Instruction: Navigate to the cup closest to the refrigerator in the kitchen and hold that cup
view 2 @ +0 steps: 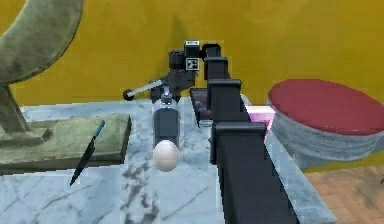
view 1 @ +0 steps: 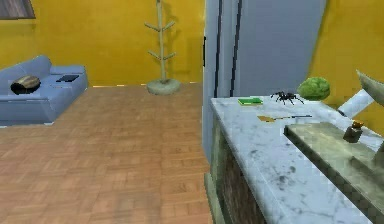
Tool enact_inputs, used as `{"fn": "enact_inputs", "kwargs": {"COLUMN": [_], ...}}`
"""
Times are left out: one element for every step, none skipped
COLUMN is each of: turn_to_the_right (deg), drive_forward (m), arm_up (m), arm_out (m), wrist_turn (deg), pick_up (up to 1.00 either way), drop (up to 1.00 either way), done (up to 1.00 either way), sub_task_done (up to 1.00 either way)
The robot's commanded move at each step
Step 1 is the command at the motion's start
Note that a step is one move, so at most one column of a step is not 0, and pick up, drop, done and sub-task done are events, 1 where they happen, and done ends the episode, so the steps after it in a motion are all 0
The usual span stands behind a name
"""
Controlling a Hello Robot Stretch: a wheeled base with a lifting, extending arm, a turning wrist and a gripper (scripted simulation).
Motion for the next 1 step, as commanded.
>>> {"fn": "enact_inputs", "kwargs": {"turn_to_the_right": [0.0], "drive_forward": [0.0], "arm_up": [0.0], "arm_out": [0.0], "wrist_turn": [18.0], "pick_up": [0.0], "drop": [0.0], "done": [0.0], "sub_task_done": [0.0]}}
